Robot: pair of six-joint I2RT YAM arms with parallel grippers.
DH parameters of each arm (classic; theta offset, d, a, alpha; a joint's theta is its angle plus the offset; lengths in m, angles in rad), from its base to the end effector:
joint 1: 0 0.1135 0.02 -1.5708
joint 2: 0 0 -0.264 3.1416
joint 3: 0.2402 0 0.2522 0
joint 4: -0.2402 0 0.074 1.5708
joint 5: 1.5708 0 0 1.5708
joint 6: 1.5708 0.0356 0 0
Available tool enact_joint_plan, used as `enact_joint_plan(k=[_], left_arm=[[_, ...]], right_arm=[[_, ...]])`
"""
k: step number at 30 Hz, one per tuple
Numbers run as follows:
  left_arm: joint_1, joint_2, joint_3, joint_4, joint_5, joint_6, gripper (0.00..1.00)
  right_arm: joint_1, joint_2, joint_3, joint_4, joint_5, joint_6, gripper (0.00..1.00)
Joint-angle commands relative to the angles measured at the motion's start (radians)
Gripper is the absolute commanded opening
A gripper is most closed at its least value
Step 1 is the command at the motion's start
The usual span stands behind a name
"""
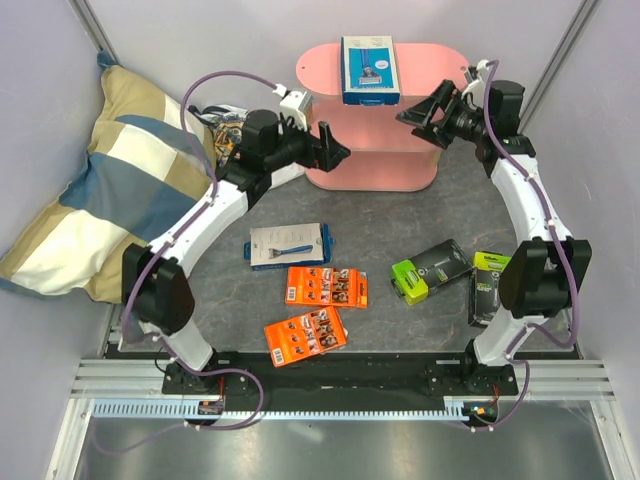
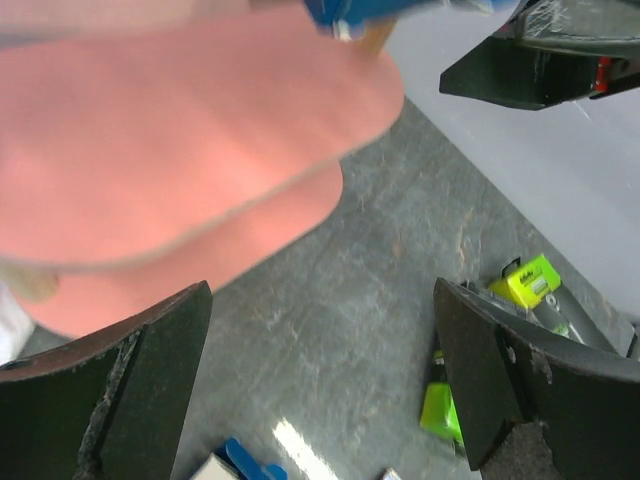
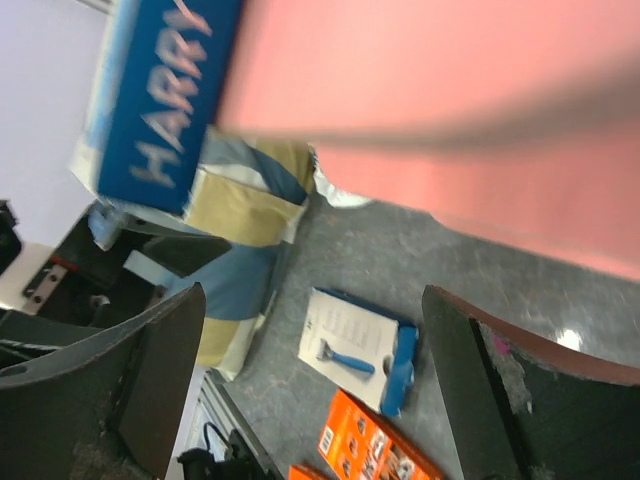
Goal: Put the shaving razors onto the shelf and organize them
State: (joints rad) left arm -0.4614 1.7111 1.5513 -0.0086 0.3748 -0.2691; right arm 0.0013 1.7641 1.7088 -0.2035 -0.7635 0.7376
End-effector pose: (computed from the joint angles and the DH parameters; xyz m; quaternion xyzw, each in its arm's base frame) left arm 0.3648 -0.1959 0.3772 0.1917 0.7357 -0.3594 0.5412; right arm 0.4150 0.0252 0.3934 0.0527 0.7679 0.4797 0.4212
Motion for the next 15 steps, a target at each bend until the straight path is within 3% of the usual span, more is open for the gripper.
enact_joint_plan(k=[1, 8, 15], left_arm=[[0.003, -0.159, -0.146, 0.117, -0.034, -0.036, 0.99], [0.024, -0.286, -0.400, 0.101, -0.103, -0.100, 1.00], [0.075, -0.306, -0.536, 0.039, -0.151, -0.235, 1.00]], right_arm=[[0.002, -0.170, -0.127, 0.000, 0.047, -0.084, 0.98], [0.051, -0.308, -0.431, -0.008, 0.108, -0.201, 0.98], [0.302, -0.212, -0.578, 0.019, 0.227, -0.273, 0.98]])
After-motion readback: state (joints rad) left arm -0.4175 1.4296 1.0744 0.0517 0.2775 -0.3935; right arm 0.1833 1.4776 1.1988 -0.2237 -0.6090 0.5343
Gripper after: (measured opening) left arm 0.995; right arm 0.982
